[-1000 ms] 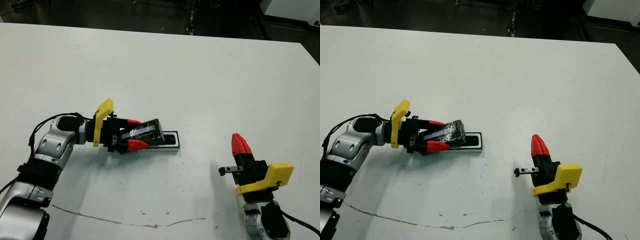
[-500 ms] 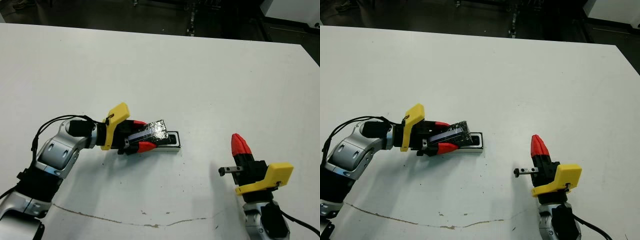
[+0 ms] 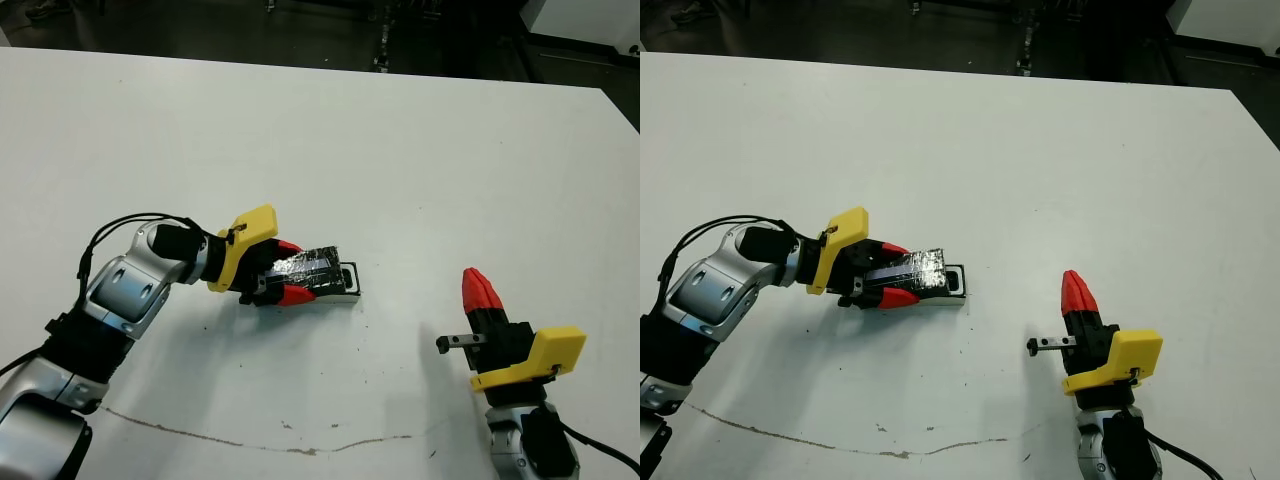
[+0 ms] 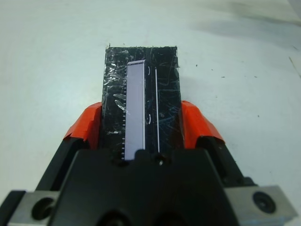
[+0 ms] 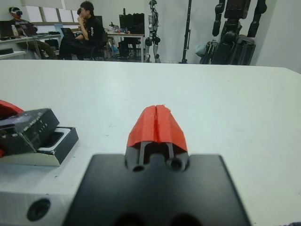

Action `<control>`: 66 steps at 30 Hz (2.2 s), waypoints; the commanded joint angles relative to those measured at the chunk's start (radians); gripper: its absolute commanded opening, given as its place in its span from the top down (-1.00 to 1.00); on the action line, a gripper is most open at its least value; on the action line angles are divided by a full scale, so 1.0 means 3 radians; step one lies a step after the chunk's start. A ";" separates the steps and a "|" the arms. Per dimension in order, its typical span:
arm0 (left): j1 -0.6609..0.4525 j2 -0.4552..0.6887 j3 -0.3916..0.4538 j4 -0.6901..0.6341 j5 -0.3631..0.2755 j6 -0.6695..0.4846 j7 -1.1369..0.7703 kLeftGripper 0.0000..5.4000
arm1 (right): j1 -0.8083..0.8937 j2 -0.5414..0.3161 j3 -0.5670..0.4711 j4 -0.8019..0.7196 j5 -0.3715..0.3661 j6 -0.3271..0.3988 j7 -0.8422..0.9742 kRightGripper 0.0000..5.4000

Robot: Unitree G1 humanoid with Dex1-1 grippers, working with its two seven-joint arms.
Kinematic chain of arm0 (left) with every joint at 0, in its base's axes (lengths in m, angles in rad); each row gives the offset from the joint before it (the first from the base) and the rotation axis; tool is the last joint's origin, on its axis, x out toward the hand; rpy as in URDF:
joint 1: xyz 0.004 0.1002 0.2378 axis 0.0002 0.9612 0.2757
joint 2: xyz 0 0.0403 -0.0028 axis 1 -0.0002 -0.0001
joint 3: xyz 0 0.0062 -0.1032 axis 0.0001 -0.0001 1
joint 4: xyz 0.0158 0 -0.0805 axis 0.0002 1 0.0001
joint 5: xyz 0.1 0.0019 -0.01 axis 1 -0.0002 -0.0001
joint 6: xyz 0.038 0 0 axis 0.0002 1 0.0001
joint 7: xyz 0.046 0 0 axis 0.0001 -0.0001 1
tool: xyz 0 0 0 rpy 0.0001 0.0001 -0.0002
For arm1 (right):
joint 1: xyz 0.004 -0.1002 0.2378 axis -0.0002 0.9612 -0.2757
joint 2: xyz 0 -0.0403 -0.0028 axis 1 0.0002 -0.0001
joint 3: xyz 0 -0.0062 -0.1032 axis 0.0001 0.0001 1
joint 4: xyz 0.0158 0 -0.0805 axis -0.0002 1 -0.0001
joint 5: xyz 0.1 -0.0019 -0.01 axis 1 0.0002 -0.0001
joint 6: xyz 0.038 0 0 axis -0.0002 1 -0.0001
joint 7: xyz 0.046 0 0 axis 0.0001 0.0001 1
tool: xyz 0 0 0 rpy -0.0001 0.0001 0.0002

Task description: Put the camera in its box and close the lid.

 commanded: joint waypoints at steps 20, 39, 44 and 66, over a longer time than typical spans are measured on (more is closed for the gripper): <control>-0.0090 -0.0414 -0.0232 0.0678 0.0175 -0.0157 -0.0200 -0.16 | 0.0055 -0.0002 0.0011 -0.0016 -0.0024 0.0029 -0.0046 1.00; -0.0194 -0.0707 -0.0568 0.0669 0.0414 -0.0099 -0.0139 -0.16 | 0.0058 0.0000 0.0016 -0.0012 -0.0028 0.0007 -0.0065 1.00; -0.0241 -0.0724 -0.0661 0.0667 0.0514 -0.0106 -0.0141 -0.16 | 0.0048 0.0001 0.0013 0.0008 -0.0016 -0.0005 -0.0058 1.00; -0.0067 -0.0399 -0.0729 0.0255 0.0967 -0.0254 0.0126 -0.80 | 0.0066 -0.0014 0.0008 -0.0012 0.0026 0.0016 -0.0041 1.00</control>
